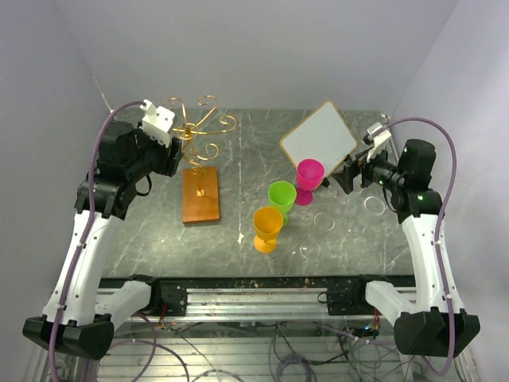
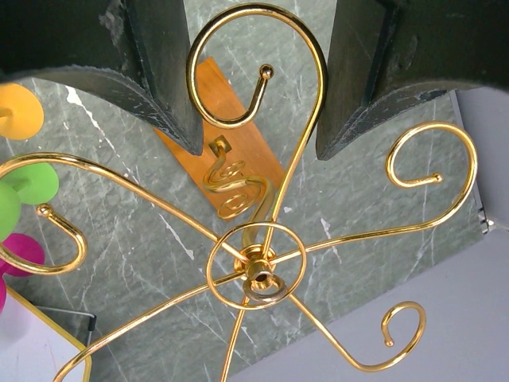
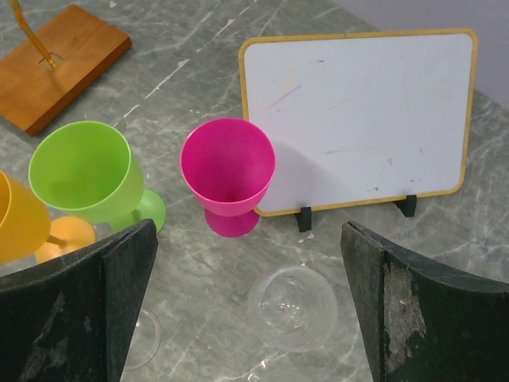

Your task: Place the wine glass upside down on the wine glass rack

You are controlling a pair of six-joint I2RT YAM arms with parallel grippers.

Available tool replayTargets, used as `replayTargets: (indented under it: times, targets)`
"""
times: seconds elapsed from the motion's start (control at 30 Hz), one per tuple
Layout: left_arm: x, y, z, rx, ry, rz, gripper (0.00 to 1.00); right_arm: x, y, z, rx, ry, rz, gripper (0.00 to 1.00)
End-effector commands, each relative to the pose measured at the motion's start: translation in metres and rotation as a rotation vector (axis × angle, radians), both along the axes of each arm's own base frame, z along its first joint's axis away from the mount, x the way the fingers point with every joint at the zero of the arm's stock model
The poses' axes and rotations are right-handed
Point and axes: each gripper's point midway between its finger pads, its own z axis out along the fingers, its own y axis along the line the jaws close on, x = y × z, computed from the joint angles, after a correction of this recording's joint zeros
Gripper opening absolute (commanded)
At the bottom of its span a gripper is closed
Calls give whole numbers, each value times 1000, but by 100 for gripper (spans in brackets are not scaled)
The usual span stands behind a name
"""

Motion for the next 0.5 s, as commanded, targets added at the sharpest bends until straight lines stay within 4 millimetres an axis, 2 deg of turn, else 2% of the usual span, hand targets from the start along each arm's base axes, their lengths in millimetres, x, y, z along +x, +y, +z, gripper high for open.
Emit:
replayTargets:
  times: [0.0,0.1,0.2,0.33,0.47]
  targets:
    - [4,3,-3,-19,-10,34,27,2,0,14,-3,-13,-22,100]
    - [4,1,-14,-17,11,27,26,-2,2,10,-24,4,-1,100]
    - [8,1,-16,-15,0,29,25,-11,9,6,-69,20,55,100]
    - [20,4,-16,-2,-8,50,22,-32,21,-3,-120,66,152,100]
    - [25,3,-27,20,1,39,22,-53,40,-14,-178,104,248,99]
